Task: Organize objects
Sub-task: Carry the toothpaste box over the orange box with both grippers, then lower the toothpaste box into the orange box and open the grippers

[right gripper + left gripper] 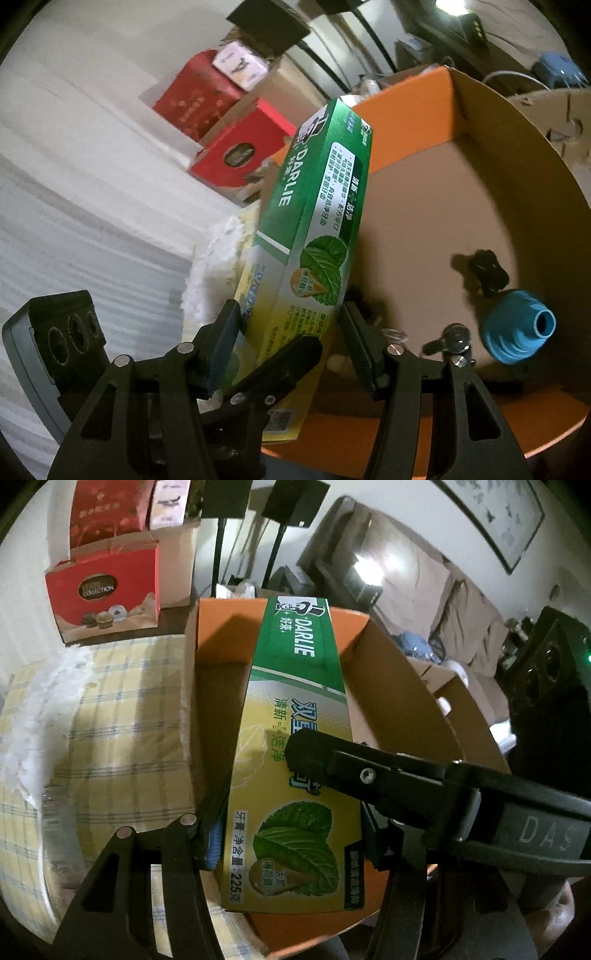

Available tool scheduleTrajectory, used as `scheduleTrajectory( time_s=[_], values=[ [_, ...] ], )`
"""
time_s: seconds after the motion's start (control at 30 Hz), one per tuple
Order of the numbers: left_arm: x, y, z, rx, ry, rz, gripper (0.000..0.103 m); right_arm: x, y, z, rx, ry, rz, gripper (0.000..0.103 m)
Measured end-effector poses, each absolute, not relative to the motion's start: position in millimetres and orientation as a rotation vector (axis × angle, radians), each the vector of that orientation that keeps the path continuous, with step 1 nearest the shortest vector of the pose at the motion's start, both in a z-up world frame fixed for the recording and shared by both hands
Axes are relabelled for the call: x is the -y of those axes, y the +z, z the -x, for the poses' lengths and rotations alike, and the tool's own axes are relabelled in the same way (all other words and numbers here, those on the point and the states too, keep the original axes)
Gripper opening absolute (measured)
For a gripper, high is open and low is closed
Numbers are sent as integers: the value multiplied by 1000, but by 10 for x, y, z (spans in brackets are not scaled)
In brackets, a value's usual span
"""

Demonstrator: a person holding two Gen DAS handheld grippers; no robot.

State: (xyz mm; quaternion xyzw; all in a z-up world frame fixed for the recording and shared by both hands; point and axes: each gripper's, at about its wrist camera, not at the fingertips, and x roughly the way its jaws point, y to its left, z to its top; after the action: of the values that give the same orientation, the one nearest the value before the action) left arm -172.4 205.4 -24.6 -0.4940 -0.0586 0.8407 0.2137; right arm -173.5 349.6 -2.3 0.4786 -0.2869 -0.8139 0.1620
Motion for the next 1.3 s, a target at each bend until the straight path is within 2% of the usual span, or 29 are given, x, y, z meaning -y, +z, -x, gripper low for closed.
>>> scheduleTrajectory(
  time_s=[0.37, 0.57, 0.7, 0.73, 0.87, 0.93, 1.03, 1.1, 1.17, 1.3],
  values=[
    [-2274, -416, 1744, 41, 2363, 1400, 56, -3561, -263, 1809, 840, -2317, -1405, 58],
    [-2188, -359, 1739, 131, 2328, 1399, 72, -3604, -312, 1792, 861, -2323, -1405, 58],
    [-2071, -261, 1714, 149, 2323, 1378, 76, -3658, -264, 1743, 869, -2342, -1387, 58],
    [-2036, -232, 1702, 132, 2339, 1376, 82, -3657, -248, 1752, 867, -2348, -1384, 58],
    [-1913, -135, 1650, 143, 2333, 1348, 84, -3638, -173, 1722, 829, -2375, -1370, 58],
    [-1869, -86, 1616, 115, 2380, 1337, 92, -3597, -127, 1707, 800, -2393, -1363, 70],
    [-1739, -3, 1529, 127, 2408, 1294, 92, -3541, -56, 1663, 767, -2426, -1345, 81],
    [-1611, 32, 1477, 133, 2424, 1280, 92, -3506, -20, 1638, 744, -2443, -1337, 83],
    [-1510, 35, 1448, 133, 2442, 1284, 100, -3454, 31, 1604, 717, -2462, -1322, 85],
    [-1257, 42, 1411, 111, 2504, 1285, 101, -3325, 103, 1564, 667, -2473, -1311, 87]
  ],
)
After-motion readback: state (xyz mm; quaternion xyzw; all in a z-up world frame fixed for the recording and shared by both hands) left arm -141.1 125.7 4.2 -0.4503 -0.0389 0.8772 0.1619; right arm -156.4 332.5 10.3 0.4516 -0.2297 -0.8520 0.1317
